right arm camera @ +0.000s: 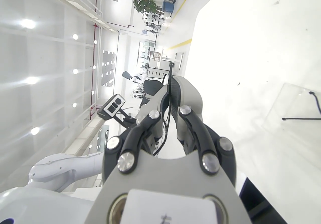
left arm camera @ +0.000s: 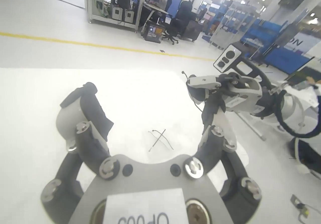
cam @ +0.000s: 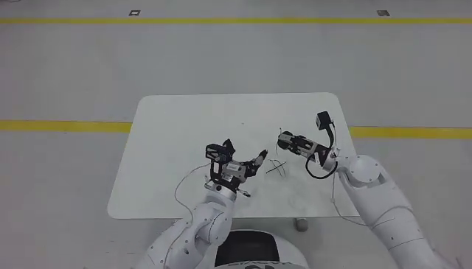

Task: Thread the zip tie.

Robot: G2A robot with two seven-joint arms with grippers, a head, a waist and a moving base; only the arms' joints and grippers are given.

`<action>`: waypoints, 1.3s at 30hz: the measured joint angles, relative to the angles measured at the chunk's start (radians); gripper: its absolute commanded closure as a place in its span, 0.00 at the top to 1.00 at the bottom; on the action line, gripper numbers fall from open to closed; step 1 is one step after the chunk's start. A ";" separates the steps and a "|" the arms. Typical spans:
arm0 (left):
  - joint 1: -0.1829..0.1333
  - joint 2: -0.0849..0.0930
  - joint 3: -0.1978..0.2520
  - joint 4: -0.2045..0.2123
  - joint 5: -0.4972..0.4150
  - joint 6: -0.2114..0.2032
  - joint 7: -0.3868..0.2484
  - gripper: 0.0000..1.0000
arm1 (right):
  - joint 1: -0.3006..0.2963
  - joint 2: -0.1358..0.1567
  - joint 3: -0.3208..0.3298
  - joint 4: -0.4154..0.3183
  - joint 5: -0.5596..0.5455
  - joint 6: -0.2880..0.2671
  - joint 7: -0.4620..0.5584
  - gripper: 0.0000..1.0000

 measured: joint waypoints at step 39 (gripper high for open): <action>-0.050 -0.030 0.097 0.050 0.274 0.031 -0.076 1.00 | -0.029 -0.009 -0.004 -0.001 0.017 -0.045 -0.081 0.00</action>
